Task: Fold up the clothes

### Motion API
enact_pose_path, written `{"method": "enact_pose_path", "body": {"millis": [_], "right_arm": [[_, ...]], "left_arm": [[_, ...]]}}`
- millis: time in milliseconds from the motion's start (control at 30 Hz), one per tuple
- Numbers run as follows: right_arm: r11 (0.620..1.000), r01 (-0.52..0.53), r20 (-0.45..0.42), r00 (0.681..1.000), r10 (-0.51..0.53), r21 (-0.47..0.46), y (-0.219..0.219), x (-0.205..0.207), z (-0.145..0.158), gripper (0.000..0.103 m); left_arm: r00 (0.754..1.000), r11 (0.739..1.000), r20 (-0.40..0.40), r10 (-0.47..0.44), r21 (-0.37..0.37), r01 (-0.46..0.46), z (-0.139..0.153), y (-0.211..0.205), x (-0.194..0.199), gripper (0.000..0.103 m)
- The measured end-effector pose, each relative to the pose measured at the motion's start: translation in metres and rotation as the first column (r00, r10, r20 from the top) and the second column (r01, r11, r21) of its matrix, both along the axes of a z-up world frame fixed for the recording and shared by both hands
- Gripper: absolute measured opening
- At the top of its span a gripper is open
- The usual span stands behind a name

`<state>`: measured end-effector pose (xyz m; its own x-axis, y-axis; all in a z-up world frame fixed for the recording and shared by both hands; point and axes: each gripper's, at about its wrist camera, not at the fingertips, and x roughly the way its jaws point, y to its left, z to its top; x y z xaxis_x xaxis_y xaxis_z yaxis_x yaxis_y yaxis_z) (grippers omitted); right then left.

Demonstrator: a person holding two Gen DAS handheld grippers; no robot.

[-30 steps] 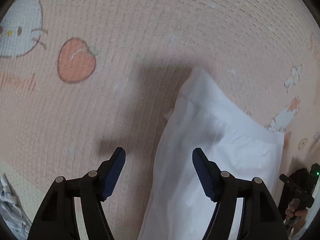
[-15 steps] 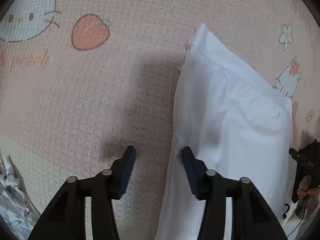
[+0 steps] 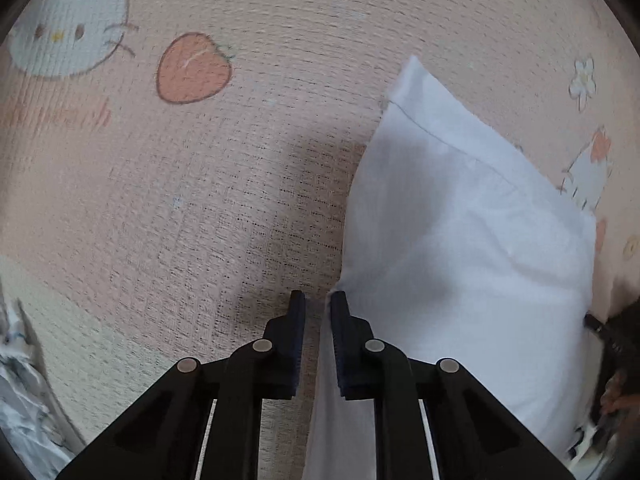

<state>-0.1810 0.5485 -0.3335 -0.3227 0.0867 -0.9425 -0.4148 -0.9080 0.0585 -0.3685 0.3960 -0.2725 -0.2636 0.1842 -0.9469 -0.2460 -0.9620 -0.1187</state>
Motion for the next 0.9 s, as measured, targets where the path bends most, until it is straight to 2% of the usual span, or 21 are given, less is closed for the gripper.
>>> {"method": "enact_pose_path", "body": {"millis": [67,100,133,200,300,333,433,467,533,600,733,800,900], "right_arm": [[1.0,-0.013,0.008,1.0,0.013,0.023,-0.005,0.001,0.001,0.003],[0.999,-0.02,0.011,1.0,0.02,0.034,-0.008,0.002,0.002,0.003],[1.0,-0.018,0.002,1.0,0.018,0.016,-0.009,0.005,0.004,0.01],[0.999,-0.01,-0.023,1.0,0.01,-0.034,-0.009,0.012,0.008,0.012],[0.998,-0.023,-0.032,0.999,0.021,-0.063,-0.011,0.029,0.016,0.026],[0.997,-0.028,-0.035,0.999,0.026,-0.071,-0.012,0.034,0.019,0.027],[0.994,-0.025,-0.033,0.999,0.021,-0.102,-0.066,0.041,0.039,0.028],[0.993,-0.014,-0.034,0.999,0.01,-0.119,-0.071,0.045,0.041,0.029],[0.987,0.013,-0.037,0.999,-0.019,-0.158,-0.072,0.055,0.045,0.038],[0.984,0.027,-0.027,0.999,-0.032,-0.176,-0.051,0.054,0.042,0.046],[0.977,0.053,-0.004,0.998,-0.055,-0.206,-0.004,0.049,0.037,0.047],[0.979,0.045,0.006,0.999,-0.045,-0.2,0.051,0.033,0.042,0.047],[0.983,0.018,-0.001,1.0,-0.018,-0.185,0.046,0.029,0.041,0.047]], "left_arm": [[0.999,0.997,-0.027,-0.045,-0.07,0.043,0.007,0.016,0.005,0.013],[0.998,0.996,-0.027,-0.049,-0.076,0.047,0.01,0.019,0.008,0.013],[0.999,0.998,-0.01,-0.039,-0.047,0.039,0.011,0.019,0.01,0.013],[0.999,0.999,0.042,-0.004,0.037,0.003,0.015,0.015,0.013,0.013],[0.996,0.988,0.092,0.023,0.153,-0.037,0.026,0.005,0.02,0.013],[0.995,0.985,0.099,0.013,0.168,-0.03,0.029,0.005,0.023,0.013],[0.992,0.991,0.115,-0.044,0.129,0.029,0.034,0.011,0.033,0.019],[0.991,0.993,0.117,-0.06,0.11,0.047,0.033,0.012,0.038,0.023],[0.989,0.993,0.126,-0.081,0.094,0.07,0.03,0.014,0.047,0.027],[0.987,0.993,0.136,-0.085,0.087,0.073,0.025,0.014,0.056,0.035],[0.984,0.993,0.15,-0.1,0.07,0.091,0.013,0.014,0.075,0.037],[0.982,0.991,0.139,-0.128,0.053,0.122,0.01,0.019,0.086,0.037],[0.981,0.989,0.127,-0.144,0.051,0.139,0.01,0.022,0.097,0.037]]}}
